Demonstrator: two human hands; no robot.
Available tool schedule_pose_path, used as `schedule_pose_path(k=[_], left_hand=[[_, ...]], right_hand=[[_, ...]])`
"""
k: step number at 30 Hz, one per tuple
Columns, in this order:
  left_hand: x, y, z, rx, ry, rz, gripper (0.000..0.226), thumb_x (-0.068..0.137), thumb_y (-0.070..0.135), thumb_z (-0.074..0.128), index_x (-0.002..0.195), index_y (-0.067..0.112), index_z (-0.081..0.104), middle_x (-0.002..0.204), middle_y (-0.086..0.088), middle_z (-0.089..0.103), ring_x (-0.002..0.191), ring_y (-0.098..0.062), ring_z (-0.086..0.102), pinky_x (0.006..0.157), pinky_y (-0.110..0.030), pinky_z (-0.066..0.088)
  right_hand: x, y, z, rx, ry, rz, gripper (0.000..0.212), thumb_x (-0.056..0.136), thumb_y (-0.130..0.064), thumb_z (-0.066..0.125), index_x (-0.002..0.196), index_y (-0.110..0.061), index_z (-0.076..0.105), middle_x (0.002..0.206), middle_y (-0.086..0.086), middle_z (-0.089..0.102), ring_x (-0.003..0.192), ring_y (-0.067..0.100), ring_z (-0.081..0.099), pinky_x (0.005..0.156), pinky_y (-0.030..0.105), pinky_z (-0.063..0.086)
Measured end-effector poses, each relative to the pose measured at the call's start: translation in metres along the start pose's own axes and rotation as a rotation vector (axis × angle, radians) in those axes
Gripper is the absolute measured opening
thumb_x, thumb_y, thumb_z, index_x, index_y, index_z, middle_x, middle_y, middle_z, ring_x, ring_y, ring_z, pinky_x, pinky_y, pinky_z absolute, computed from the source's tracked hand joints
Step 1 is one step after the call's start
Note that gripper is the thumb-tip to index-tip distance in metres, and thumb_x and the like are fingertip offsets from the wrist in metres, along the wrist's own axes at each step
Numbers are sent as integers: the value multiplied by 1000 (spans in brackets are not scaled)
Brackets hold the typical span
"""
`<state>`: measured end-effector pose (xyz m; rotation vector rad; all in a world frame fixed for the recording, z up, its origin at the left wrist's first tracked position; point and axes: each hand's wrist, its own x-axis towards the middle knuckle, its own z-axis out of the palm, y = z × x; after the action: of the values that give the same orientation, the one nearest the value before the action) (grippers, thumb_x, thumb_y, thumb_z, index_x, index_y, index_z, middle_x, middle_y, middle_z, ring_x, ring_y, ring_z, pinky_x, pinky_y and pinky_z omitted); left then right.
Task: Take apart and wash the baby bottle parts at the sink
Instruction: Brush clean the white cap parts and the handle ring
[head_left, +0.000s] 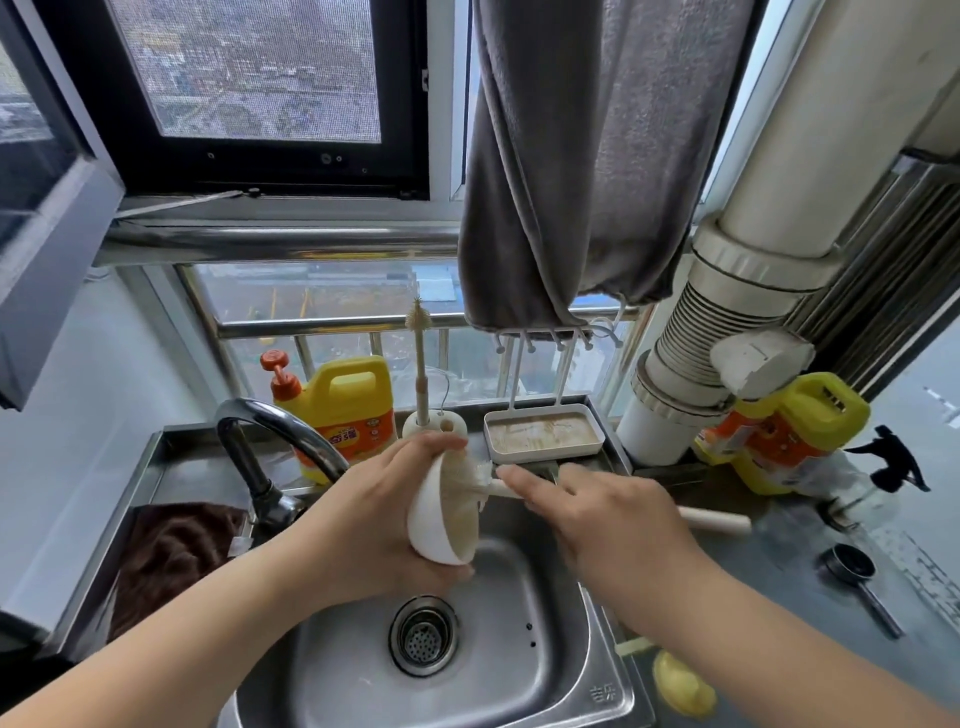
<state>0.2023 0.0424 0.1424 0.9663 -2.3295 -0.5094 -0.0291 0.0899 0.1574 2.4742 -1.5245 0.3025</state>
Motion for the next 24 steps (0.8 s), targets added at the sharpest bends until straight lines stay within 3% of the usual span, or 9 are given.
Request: schedule_pose_path(k=[2, 3, 4, 6, 10, 14, 16, 19, 24], left_hand=[[2, -1, 0, 91, 78, 101, 89, 55, 61, 72, 130, 26, 38, 126, 9, 53, 110, -9, 55, 90, -19, 46], [2, -1, 1, 144, 98, 147, 87, 58, 60, 70, 130, 20, 40, 126, 4, 55, 111, -12, 55, 91, -23, 47], [2, 0, 2, 194, 109, 185, 85, 61, 60, 68, 129, 16, 42, 126, 0, 55, 113, -14, 54, 93, -24, 47], [0, 0, 3, 290, 123, 257, 83, 67, 61, 62, 129, 11, 42, 129, -2, 50, 117, -16, 50, 97, -26, 43], [-2, -5, 8, 322, 133, 287, 81, 80, 59, 53, 140, 8, 31, 142, -3, 36, 128, -17, 39, 106, -30, 34], [-10, -8, 18, 168, 20, 194, 80, 92, 56, 42, 153, 20, 4, 156, 12, 7, 143, -12, 19, 114, -21, 16], [-13, -7, 18, 57, -37, 131, 68, 97, 53, 33, 152, 29, 1, 155, 15, 5, 143, -6, 15, 113, -14, 16], [-10, -4, 13, -36, -85, 61, 57, 97, 53, 32, 149, 43, 12, 152, 14, 19, 141, -5, 22, 111, -17, 26], [5, 0, -7, -178, -206, -142, 74, 67, 70, 66, 132, 52, 37, 129, 39, 29, 125, 10, 36, 106, -21, 37]], right_hand=[[2, -8, -8, 244, -199, 124, 43, 88, -18, 48, 123, -42, 55, 80, -4, 66, 70, 17, 64, 57, 32, 51], [0, -10, -12, 462, -335, 213, 36, 95, -26, 44, 125, -43, 51, 84, -10, 67, 75, 9, 63, 64, 28, 50], [0, -9, -14, 665, -463, 290, 32, 98, -32, 43, 125, -45, 52, 76, -17, 64, 68, 2, 59, 61, 19, 45], [1, -4, -14, 960, -640, 347, 29, 99, -32, 44, 122, -43, 58, 55, -14, 49, 50, 3, 44, 52, 16, 35], [2, -5, -10, 1453, -753, 502, 29, 102, -26, 42, 112, -35, 67, 54, -2, 33, 43, 8, 27, 38, 17, 23], [0, -7, -4, 1534, -742, 567, 31, 102, -27, 41, 106, -39, 69, 54, -4, 33, 42, 8, 26, 38, 18, 19], [-1, -4, -4, 1510, -748, 573, 30, 102, -27, 41, 109, -39, 68, 53, -4, 34, 42, 8, 27, 38, 17, 20], [-2, 0, -4, 1504, -747, 558, 31, 102, -26, 40, 111, -37, 67, 52, -5, 34, 41, 7, 26, 37, 16, 21], [-6, 3, -8, 1450, -740, 499, 30, 101, -21, 42, 112, -36, 66, 53, 0, 34, 38, 8, 29, 35, 16, 25]])
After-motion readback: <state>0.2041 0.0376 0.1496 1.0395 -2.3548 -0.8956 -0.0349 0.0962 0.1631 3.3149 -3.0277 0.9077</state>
